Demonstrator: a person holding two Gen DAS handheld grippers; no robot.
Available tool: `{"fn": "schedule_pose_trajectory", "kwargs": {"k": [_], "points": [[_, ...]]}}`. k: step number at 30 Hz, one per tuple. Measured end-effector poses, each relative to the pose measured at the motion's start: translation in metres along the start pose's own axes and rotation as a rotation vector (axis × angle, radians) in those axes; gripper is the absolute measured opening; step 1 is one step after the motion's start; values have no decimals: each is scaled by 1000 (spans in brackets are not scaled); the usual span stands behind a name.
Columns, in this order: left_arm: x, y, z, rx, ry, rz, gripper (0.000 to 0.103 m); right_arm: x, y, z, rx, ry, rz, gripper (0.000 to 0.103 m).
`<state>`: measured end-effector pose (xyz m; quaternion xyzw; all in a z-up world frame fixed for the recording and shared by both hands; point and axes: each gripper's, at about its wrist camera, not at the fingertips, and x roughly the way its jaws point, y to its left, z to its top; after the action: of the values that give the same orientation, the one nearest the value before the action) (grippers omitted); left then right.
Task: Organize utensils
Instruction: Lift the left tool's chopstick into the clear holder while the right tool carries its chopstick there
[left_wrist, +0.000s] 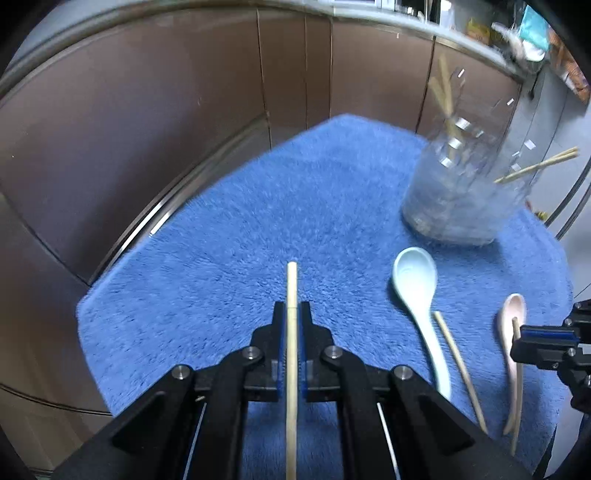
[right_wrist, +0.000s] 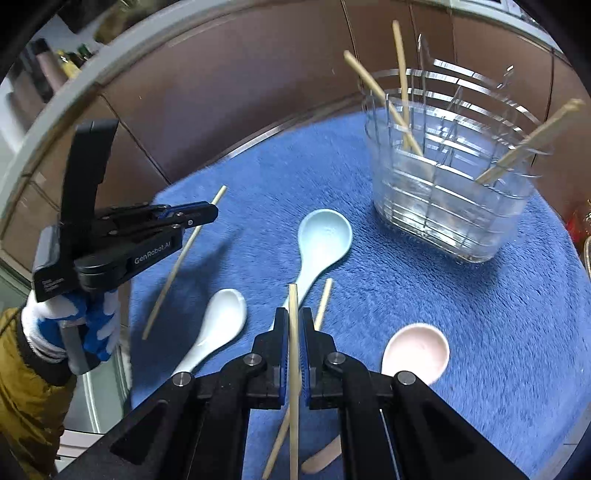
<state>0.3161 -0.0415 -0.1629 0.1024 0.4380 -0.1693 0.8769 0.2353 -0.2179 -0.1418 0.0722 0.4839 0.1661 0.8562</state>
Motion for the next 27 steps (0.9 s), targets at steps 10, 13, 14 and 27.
{"fn": "schedule_pose_trajectory", "kwargs": {"k": [10, 13, 14, 27], "points": [[-77, 4, -21, -101, -176, -86, 5, -87, 14, -38, 1, -217, 46, 6], [-99, 4, -30, -132, -218, -120, 5, -102, 25, -47, 1, -263, 45, 6], [-107, 4, -33, -138, -235, -132, 5, -107, 26, -50, 3, -277, 47, 6], [-170, -9, -66, -161, -373, -154, 5, -142, 39, -76, -23, -374, 31, 6]]}}
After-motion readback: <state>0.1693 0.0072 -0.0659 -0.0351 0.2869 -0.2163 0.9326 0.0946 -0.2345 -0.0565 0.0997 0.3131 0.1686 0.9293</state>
